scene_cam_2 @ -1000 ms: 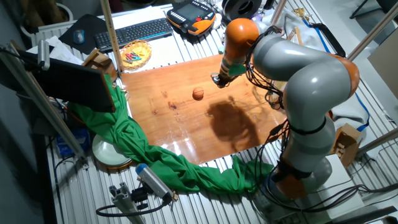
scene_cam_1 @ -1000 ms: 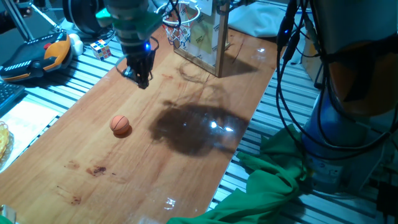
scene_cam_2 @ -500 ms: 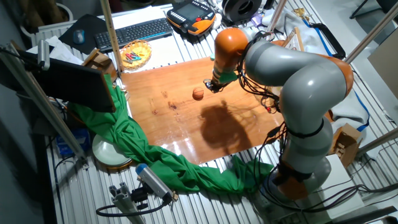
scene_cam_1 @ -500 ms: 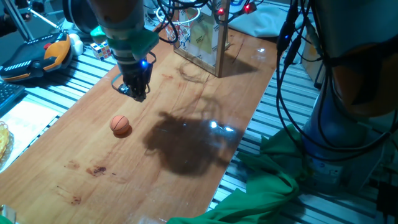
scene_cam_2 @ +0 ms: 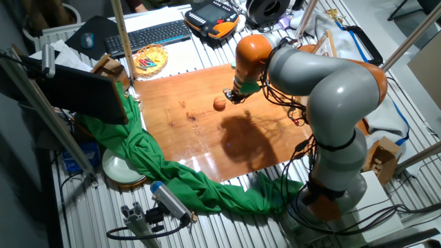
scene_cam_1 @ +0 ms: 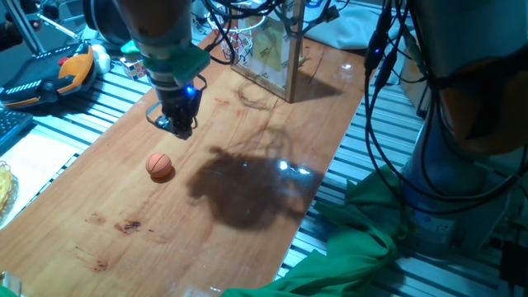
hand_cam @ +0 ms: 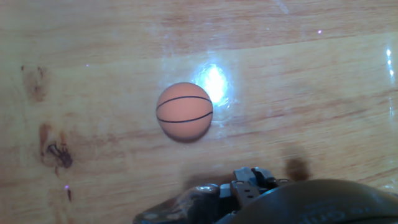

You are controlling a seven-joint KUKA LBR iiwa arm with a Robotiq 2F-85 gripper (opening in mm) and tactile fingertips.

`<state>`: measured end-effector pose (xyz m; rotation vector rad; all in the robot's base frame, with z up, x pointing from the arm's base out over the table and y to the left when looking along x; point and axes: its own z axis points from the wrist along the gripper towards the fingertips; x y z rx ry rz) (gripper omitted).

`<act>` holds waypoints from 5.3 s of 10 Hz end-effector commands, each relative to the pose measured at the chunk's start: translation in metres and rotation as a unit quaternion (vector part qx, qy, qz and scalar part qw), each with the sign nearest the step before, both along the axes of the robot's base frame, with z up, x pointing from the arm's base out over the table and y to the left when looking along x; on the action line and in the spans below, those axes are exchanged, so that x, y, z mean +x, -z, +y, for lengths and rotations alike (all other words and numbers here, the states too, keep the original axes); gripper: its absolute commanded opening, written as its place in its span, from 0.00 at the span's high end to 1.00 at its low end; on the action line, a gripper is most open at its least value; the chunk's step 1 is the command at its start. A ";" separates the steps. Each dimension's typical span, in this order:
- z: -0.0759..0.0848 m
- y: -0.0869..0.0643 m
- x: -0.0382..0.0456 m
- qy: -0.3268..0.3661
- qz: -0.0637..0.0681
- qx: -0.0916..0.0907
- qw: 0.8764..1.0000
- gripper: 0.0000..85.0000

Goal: Grab a basketball, release it and shoot it into the basket

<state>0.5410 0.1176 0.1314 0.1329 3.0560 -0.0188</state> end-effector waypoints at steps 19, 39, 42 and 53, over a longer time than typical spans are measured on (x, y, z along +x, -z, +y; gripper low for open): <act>0.018 0.009 0.0150 -0.017 0.019 -0.002 1.000 0.99; 0.048 0.064 0.0586 -0.019 0.007 0.003 1.000 0.07; 0.048 0.074 0.0620 -0.020 0.005 0.006 1.000 0.06; 0.050 0.092 0.0681 -0.023 0.000 0.009 1.000 0.06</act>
